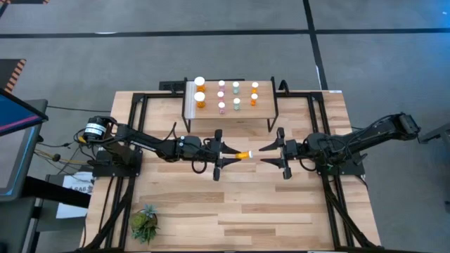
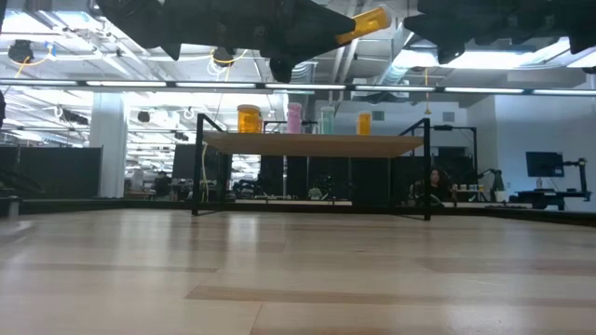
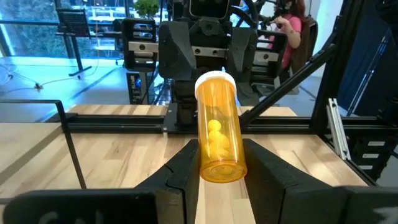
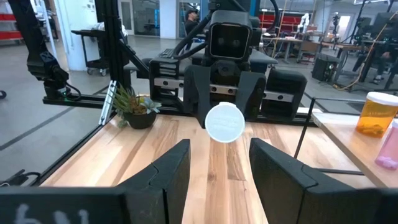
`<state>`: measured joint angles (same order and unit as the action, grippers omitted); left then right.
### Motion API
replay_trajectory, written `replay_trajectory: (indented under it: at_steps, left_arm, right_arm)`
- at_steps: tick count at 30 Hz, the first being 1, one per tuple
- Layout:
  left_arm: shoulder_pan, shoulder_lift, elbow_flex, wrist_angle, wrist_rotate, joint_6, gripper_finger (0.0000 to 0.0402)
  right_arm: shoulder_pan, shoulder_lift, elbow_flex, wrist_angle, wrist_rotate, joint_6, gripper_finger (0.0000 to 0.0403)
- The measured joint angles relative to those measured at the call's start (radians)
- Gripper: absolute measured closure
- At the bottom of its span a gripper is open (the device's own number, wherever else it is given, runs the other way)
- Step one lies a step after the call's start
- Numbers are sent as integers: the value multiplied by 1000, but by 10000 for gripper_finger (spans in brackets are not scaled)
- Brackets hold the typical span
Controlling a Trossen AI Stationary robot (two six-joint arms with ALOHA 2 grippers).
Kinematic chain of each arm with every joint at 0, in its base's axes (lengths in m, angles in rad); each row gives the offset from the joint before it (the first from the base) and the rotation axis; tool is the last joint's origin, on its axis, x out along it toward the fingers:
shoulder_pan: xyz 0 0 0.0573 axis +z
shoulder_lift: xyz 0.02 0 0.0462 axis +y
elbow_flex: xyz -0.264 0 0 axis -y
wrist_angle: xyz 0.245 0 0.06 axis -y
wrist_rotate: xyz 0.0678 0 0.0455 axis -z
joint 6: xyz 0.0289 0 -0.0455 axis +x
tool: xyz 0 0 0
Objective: Pick and place medicine bottles onto shelf by color
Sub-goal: Put the small orange pill bottle on the shelf aligned with the other small orange pill bottles
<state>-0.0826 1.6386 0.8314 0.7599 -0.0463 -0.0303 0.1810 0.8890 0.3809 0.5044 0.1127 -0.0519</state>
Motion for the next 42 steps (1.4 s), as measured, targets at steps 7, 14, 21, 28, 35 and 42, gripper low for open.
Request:
replay_trajectory:
  at_steps: [7, 14, 21, 28, 35, 42]
  left_arm:
    - [0, 0, 0, 1, -3, -5, 313]
    - [-3, 0, 0, -1, -3, -16, 313]
    - [-3, 0, 0, 2, -3, -43, 313]
    - [-4, 0, 0, 2, -12, -44, 313]
    - [-7, 0, 0, 2, -17, -52, 313]
    - [-7, 0, 0, -2, -18, -53, 313]
  right_arm:
    - [3, 0, 0, -10, 0, 47, 216]
    - [0, 0, 0, -11, 0, 52, 216]
    - [0, 0, 0, -10, 3, 54, 216]
    - [-1, 0, 0, -10, 25, 28, 216]
    - [-18, 0, 0, -11, 49, 24, 216]
    - [-21, 0, 0, -11, 49, 25, 216]
